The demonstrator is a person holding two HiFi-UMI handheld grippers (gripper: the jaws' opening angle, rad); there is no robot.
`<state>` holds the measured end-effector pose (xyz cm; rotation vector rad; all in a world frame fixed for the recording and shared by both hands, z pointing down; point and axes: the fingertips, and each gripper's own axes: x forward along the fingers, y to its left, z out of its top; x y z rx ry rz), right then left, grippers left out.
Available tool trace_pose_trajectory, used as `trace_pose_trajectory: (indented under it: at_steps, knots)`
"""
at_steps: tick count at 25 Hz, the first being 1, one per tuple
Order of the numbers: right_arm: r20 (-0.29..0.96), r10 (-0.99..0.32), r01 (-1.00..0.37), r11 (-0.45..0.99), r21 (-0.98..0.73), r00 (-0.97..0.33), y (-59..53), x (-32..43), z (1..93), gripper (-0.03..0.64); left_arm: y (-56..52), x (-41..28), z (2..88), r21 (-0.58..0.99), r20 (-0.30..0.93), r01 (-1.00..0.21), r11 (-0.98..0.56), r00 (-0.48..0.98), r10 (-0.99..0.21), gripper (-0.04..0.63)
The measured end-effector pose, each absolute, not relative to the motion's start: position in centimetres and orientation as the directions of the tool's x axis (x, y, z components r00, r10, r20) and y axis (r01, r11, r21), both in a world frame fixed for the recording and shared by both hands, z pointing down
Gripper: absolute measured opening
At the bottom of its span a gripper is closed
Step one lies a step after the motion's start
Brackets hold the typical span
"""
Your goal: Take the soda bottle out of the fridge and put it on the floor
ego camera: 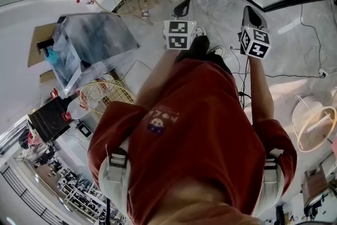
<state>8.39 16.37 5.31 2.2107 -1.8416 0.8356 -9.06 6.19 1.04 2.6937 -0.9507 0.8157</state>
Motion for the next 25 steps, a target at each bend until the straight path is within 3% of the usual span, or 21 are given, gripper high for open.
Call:
trace_pose_trajectory:
  at_steps: [13,25]
  knots:
    - [0.510,-0.857,-0.956,-0.205,-0.210,0.072,6.5,10.0,4.3,0.000,-3.3,-6.9,2.7,0.044,0.540,-0.653,-0.756,0.652,-0.532,-0.001]
    - [0.513,-0.858,-0.977,-0.094,-0.189,-0.017,-3.0,6.5,4.9,0.000,-10.4,-9.1,4.1,0.068,0.525,-0.702,-0.709,0.630,-0.572,-0.001]
